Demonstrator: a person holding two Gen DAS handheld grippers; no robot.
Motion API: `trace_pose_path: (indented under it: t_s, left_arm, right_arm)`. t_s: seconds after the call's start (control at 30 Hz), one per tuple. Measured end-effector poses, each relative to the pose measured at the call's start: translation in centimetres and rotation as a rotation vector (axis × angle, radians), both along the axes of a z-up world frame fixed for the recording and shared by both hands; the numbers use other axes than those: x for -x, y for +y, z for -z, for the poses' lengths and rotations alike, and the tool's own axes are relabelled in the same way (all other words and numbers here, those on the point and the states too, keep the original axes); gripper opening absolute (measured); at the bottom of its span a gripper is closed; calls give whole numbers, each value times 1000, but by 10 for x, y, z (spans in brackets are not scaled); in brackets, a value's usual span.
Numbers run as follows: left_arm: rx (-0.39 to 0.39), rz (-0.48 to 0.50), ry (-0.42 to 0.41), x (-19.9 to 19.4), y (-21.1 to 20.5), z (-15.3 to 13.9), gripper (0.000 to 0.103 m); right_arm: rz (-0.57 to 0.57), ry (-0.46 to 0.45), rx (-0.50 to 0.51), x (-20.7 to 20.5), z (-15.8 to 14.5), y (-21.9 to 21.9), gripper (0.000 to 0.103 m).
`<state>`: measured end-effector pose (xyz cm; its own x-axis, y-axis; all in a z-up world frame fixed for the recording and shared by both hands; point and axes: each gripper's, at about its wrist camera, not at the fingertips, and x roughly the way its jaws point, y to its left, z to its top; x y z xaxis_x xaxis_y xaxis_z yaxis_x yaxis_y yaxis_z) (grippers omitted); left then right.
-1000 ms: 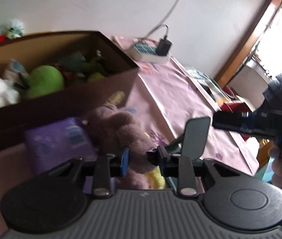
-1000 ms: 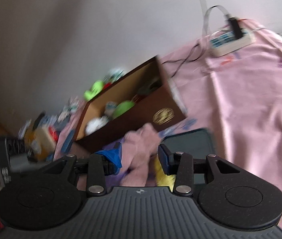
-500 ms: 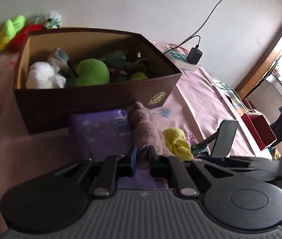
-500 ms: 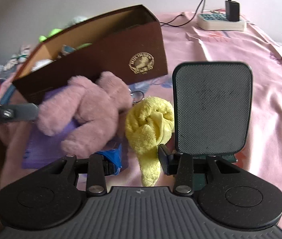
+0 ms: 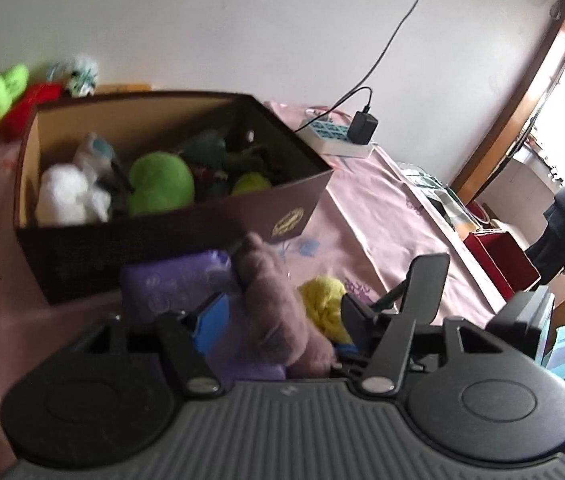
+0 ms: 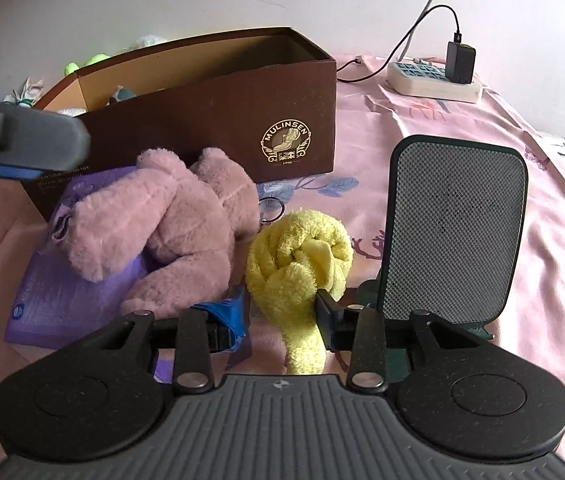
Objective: Organize soft objects
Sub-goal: 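Grasp the yellow towel with the right gripper while the left lifts the pink teddy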
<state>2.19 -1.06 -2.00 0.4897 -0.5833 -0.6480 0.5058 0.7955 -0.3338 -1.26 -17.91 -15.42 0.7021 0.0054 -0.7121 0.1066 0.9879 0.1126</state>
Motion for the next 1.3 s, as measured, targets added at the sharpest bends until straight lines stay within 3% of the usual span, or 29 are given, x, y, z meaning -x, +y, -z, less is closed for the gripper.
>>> trace_pose_path:
  t_s: [0.23,0.27,0.3,0.33,0.53,0.93,0.97,1.0,1.2,1.3]
  left_arm:
    - [-95,34,53,-19,-36,27,60]
    - [-105,30,57,-20,-39,31,53]
    - [-115,30,46,-21,-42,34,24]
    - [-131,36,56,-23,-46,37,21]
    - [-128,14,26,-20,-47,36,20]
    - [11,36,-57,6,-32,-10,14]
    - [20,35,-55,7,-29,-12,12]
    - [31,33,-55,9,-26,-14,0]
    - [54,-4,-122,14,0,-32,0]
    - [50,9,-75,8,6,-23,0]
  right_arm:
    - [-27,-41,-14,6,-4,-4,4]
    - [-32,-50,-16,7,-5,-6,1]
    - [-35,-55,-19,8,-6,-7,0]
    - [-37,-58,-20,9,-7,-8,0]
    - [-32,-66,-49,14,-11,-18,0]
    - [-107,-77,-85,23,-28,-21,2]
    - [-107,-77,-77,22,-27,-20,3]
    - [-110,-75,-63,22,-27,-19,4]
    - [-199,-76,138,17,-13,4,7]
    - [-231,-90,225,16,-9,11,7]
